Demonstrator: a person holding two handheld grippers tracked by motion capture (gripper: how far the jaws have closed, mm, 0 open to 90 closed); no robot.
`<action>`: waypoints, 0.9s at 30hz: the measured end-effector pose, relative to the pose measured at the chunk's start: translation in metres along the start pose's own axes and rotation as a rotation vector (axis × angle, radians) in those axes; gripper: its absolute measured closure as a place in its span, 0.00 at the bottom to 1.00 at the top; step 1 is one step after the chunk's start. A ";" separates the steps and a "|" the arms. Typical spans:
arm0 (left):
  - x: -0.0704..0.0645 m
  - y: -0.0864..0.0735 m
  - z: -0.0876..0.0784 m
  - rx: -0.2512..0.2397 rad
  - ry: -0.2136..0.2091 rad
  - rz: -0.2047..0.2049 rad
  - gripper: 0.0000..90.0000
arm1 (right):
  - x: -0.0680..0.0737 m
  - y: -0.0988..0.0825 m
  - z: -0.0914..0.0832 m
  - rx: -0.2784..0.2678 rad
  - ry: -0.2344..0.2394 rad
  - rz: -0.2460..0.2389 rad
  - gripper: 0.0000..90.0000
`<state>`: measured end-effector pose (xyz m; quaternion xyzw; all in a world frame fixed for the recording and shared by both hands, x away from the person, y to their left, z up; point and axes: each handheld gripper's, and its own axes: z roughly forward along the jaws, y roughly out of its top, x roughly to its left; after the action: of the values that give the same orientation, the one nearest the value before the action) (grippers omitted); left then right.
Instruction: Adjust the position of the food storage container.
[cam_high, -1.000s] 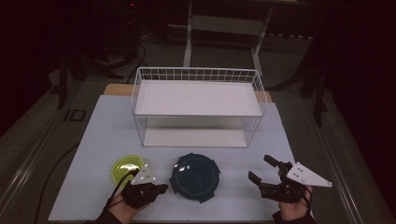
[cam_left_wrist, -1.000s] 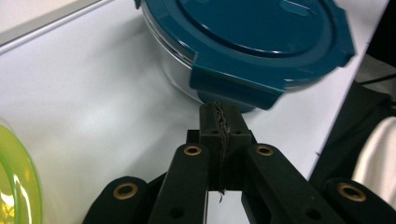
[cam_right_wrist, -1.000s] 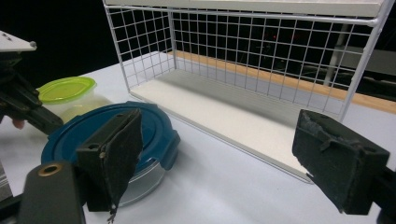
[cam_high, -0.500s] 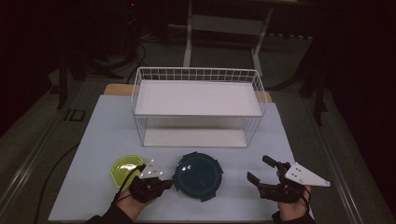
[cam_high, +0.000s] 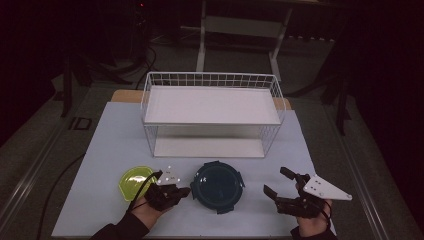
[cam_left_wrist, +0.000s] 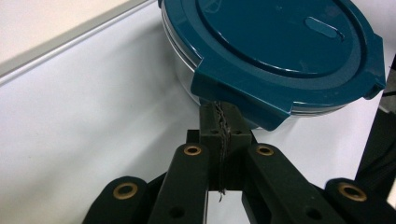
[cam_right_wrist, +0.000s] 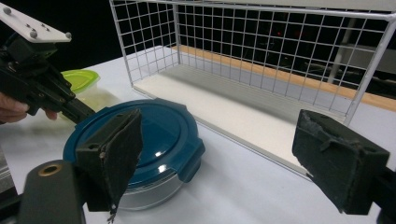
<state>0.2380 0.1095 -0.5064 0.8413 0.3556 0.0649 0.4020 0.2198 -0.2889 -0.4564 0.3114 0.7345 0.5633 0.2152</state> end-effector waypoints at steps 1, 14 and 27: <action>0.001 0.000 0.002 0.008 0.012 -0.002 0.99 | 0.000 0.000 0.000 0.001 0.001 0.003 0.18; 0.000 0.006 0.005 0.011 0.019 -0.035 0.99 | -0.001 0.000 -0.001 -0.004 0.003 0.008 0.18; -0.007 0.020 0.012 0.008 0.003 0.002 0.99 | 0.000 -0.001 0.001 -0.002 0.011 0.013 0.18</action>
<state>0.2487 0.0890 -0.4986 0.8433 0.3555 0.0653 0.3978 0.2202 -0.2886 -0.4573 0.3129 0.7329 0.5671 0.2079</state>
